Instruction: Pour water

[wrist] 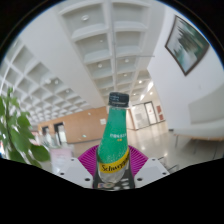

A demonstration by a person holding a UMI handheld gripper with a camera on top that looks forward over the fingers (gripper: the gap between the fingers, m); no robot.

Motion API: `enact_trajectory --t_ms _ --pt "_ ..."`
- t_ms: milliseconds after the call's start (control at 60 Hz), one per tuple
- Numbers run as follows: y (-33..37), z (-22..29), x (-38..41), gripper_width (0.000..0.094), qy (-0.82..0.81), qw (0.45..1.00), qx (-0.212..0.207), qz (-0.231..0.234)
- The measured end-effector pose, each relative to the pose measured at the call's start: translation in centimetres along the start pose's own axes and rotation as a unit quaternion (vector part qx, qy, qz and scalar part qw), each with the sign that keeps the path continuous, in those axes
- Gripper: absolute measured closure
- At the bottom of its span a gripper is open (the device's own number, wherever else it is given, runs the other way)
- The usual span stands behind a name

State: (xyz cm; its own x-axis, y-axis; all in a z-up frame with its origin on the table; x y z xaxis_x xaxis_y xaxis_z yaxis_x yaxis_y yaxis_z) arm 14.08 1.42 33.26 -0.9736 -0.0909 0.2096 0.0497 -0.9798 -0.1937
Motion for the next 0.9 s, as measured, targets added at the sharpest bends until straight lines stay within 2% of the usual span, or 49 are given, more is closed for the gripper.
enact_trajectory --t_ms 83,167,233,367,550,567,683,817,850,867,900 --pt "-0.5 -3.2 -4.4 0.0523 0.087 0.995 0.023 -0.047" --pt "-0.4 -6.6 -9.1 0.0523 0.135 0.986 0.069 -0.076" --pt "-0.5 -10.7 -11.4 0.0524 0.166 0.976 0.108 -0.086" --pt "-0.5 -15.7 -14.2 0.0525 0.176 0.966 0.171 -0.084" --pt "0.9 -20.8 -16.6 0.0520 0.165 0.959 0.210 -0.089" --pt "0.6 -20.4 -16.4 0.0521 0.167 0.963 0.194 -0.086" --pt "0.6 -20.5 -16.4 0.0509 0.168 0.961 0.201 -0.088" --pt "1.1 -20.3 -16.4 0.0354 0.175 0.955 0.219 -0.094" --pt "1.4 -20.0 -16.4 0.0284 0.177 0.953 0.224 -0.098" --pt "1.6 -19.8 -16.4 0.0197 0.178 0.953 0.225 -0.100" --pt "2.0 -19.3 -16.2 0.0090 0.181 0.952 0.226 -0.102"
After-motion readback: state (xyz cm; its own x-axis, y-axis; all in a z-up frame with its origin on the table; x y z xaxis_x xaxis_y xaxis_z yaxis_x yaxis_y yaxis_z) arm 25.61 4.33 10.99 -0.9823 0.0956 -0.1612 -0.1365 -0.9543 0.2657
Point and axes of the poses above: the point between the fingertips, and its own axes, seen from behind it with the camera up: x to the left, z up, y backward, against the way the camera looks, the point moved 5 cm from there along y, backward, against the way the camera looks
